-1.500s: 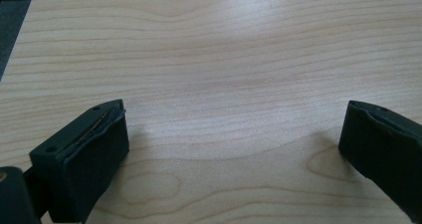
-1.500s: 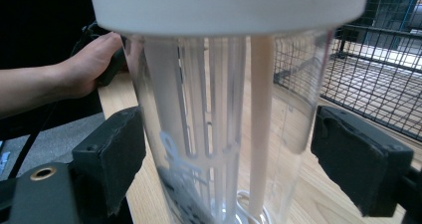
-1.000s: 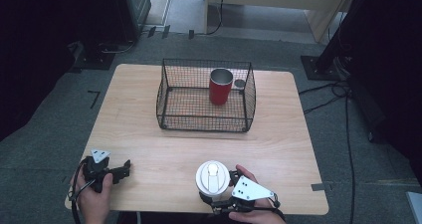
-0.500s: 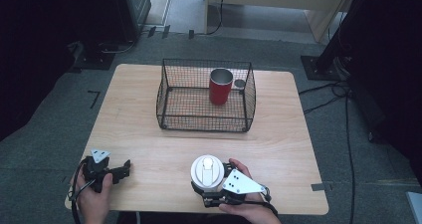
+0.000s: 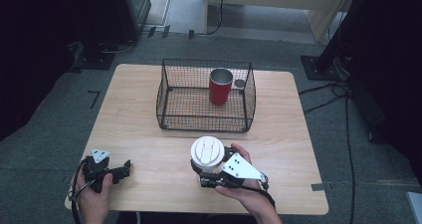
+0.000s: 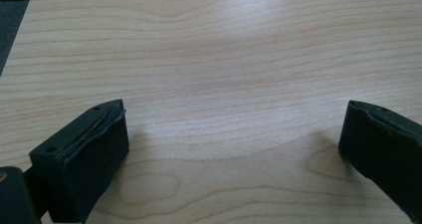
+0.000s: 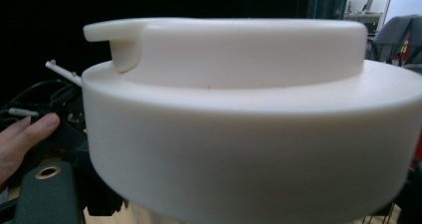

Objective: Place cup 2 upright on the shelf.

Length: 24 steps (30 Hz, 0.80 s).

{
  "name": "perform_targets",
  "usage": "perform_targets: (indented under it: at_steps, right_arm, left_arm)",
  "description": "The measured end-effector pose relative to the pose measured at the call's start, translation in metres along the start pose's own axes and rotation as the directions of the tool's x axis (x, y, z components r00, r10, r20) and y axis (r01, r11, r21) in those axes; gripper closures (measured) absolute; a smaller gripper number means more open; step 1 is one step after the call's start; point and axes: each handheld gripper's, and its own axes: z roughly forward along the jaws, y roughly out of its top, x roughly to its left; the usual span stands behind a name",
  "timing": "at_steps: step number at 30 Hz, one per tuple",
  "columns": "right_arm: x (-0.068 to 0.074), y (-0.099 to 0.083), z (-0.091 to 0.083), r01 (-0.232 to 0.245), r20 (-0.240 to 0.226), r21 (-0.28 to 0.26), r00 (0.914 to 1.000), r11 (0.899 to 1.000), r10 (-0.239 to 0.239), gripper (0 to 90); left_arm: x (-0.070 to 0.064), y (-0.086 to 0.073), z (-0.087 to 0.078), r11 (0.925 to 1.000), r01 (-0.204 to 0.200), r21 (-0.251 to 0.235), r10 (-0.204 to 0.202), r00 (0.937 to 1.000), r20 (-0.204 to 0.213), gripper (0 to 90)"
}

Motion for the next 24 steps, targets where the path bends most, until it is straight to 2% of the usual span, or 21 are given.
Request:
perform_targets:
  at_steps: [6, 7, 12, 13, 19, 24]
  right_arm:
    - [-0.005, 0.021, 0.009, 0.004, 0.01, -0.034, 0.9999, 0.999, -0.004, 15.8]
    - [-0.007, 0.029, 0.014, 0.012, 0.025, -0.042, 0.9996, 0.999, -0.011, 15.8]
    - [-0.013, 0.039, 0.023, 0.009, 0.062, -0.053, 0.9981, 0.999, -0.005, 15.8]
    - [-0.017, 0.045, 0.029, 0.002, 0.082, -0.057, 0.9966, 0.998, 0.002, 15.8]
    - [-0.022, 0.059, 0.042, 0.014, 0.103, -0.082, 0.9946, 0.997, -0.005, 15.8]
    - [-0.024, 0.073, 0.061, 0.013, 0.155, -0.1, 0.9879, 0.995, 0.003, 15.8]
  left_arm:
    - [0.0, 0.0, 0.0, 1.0, -0.001, -0.001, 0.001, 1.0, -0.001, 0.0]
    - [0.0, 0.0, 0.0, 1.0, 0.001, -0.001, -0.001, 1.0, 0.0, 0.0]
    - [0.0, 0.0, 0.0, 1.0, 0.0, 0.0, 0.0, 1.0, 0.0, 0.0]
    - [0.0, 0.0, 0.0, 1.0, 0.0, 0.001, 0.0, 1.0, 0.0, 0.0]
    - [0.0, 0.0, 0.0, 1.0, 0.0, 0.001, 0.0, 1.0, 0.0, 0.0]
    - [0.0, 0.0, 0.0, 1.0, 0.0, 0.001, 0.0, 1.0, 0.0, 0.0]
